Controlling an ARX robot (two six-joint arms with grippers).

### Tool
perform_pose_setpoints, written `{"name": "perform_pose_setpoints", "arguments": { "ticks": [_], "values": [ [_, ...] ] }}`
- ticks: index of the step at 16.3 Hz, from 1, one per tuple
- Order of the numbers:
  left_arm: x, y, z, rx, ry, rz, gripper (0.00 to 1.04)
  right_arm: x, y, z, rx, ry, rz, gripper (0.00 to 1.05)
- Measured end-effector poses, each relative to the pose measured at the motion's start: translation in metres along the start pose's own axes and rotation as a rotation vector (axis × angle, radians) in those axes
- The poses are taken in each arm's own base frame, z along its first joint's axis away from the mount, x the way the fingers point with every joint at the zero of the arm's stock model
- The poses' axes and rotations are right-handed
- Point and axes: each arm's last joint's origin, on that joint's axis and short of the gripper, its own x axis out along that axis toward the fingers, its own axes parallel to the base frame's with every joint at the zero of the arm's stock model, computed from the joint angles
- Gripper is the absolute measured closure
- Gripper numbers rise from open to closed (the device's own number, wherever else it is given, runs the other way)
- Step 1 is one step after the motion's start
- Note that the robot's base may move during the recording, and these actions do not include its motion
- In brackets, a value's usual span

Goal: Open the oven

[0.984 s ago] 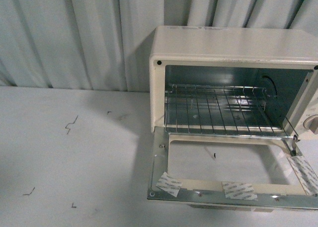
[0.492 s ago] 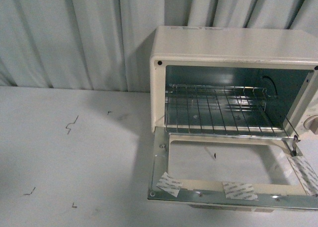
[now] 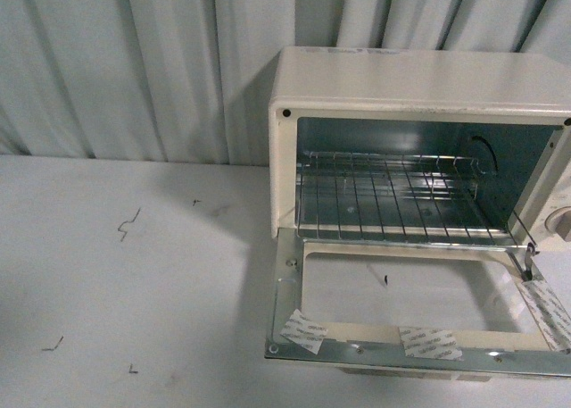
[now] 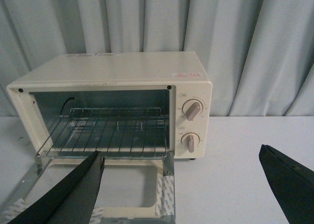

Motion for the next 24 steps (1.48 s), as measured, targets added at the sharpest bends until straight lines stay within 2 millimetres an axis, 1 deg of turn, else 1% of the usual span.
{"name": "perform_pose_setpoints", "arguments": {
  "ticks": [1,2,3,4,5,14,15,18,22,23,24],
  "values": [
    [-0.001,0.0,0.0,0.0,-0.003,0.0,1.03,0.0,0.0,0.0,0.0,0.0,0.0,0.06],
    [-0.005,0.0,-0.003,0.0,0.029,0.0,1.03,0.0,0.0,0.0,0.0,0.0,0.0,0.06],
    [-0.011,0.0,-0.004,0.0,0.024,-0.001,1.03,0.0,0.0,0.0,0.0,0.0,0.0,0.06],
    [-0.012,0.0,0.0,-0.001,-0.011,0.001,1.03,0.0,0.0,0.0,0.0,0.001,0.0,0.06],
    [-0.012,0.0,-0.003,-0.001,0.014,0.001,1.03,0.0,0.0,0.0,0.0,-0.001,0.0,0.06],
    [-0.012,0.0,-0.003,-0.001,0.007,0.0,1.03,0.0,0.0,0.0,0.0,0.0,0.0,0.06],
    [-0.012,0.0,-0.003,-0.002,0.007,0.0,0.93,0.0,0.0,0.0,0.0,0.0,0.0,0.06],
    [-0.012,0.0,-0.003,-0.002,0.007,0.0,0.84,0.0,0.0,0.0,0.0,0.0,0.0,0.06],
    [-0.012,0.0,-0.003,-0.002,0.007,0.001,0.66,0.0,0.0,0.0,0.0,0.0,0.0,0.06],
    [-0.012,0.0,-0.003,-0.002,0.007,0.001,0.58,0.0,0.0,0.0,0.0,0.0,0.0,0.06],
    [-0.012,0.0,-0.003,-0.002,0.007,0.0,0.48,0.0,0.0,0.0,0.0,0.0,0.0,0.06]
  ]
}}
